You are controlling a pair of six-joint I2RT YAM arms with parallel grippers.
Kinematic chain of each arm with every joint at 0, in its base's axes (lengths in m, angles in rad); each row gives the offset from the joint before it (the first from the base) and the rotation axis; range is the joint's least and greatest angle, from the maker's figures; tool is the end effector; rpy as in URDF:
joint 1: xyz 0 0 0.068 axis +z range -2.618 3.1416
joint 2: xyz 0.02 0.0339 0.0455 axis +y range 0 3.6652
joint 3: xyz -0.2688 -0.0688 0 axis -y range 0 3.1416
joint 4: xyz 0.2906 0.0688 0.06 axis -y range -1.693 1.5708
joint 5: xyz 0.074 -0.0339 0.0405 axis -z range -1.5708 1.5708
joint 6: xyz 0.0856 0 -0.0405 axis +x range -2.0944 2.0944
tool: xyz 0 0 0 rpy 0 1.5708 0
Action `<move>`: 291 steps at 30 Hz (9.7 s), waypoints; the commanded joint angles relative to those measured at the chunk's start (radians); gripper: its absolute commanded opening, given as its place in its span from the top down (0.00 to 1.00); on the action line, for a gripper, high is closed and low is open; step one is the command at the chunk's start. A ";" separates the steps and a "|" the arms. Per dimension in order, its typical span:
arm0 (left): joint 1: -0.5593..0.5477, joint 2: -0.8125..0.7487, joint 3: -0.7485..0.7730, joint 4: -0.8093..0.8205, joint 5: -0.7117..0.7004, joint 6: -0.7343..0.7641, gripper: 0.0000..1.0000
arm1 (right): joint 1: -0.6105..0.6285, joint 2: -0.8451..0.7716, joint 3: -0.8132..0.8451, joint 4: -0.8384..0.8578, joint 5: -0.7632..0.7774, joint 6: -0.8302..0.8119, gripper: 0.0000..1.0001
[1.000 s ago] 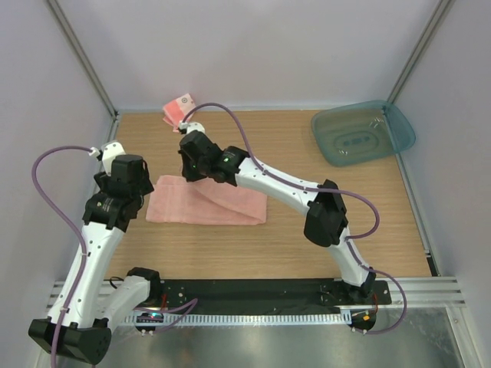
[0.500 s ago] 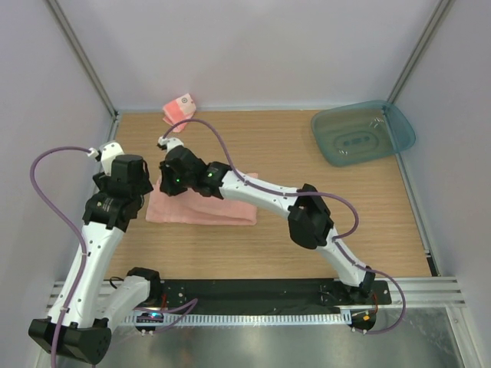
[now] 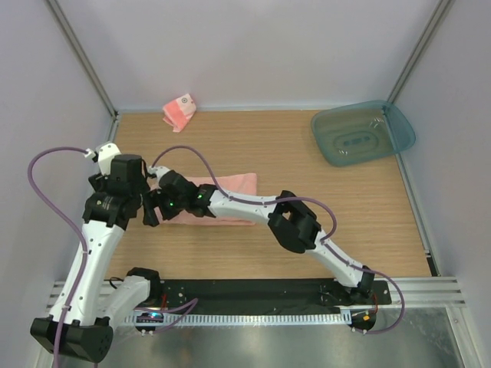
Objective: Roll the towels
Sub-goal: Fold the towel, then roll the towel
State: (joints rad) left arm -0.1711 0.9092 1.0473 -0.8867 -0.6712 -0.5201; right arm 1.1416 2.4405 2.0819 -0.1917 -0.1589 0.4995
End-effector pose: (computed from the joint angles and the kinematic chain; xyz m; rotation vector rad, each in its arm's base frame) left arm 0.2433 0.0120 0.3290 -0.6898 2.0444 0.3850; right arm 0.2597 0.6000 0.1582 -0.8341 2.1790 1.0808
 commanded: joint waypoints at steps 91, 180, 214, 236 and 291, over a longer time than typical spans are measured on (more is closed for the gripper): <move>-0.246 0.654 0.062 0.358 0.315 -0.023 1.00 | -0.592 -0.919 -1.281 -0.331 0.135 0.056 0.82; -0.358 0.441 -0.435 0.417 0.337 -0.413 0.91 | -0.980 -0.378 -1.318 0.943 -0.757 0.619 0.98; -0.236 0.436 -0.372 0.364 0.335 -0.322 0.93 | -0.901 -0.653 -1.670 0.796 -0.630 0.405 0.94; -0.203 0.453 -0.328 0.368 0.343 -0.276 0.95 | -0.767 -1.149 -1.651 0.369 -0.481 0.298 0.76; -1.081 0.588 0.088 0.776 0.063 0.094 0.01 | -0.772 -1.551 -1.134 -0.492 0.368 0.123 0.25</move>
State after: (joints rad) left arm -1.2549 1.6306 1.2392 -0.4320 -0.6933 -0.5308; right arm 0.3710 0.8688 0.9550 -0.7246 0.2863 0.6521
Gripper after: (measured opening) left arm 0.925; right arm 0.747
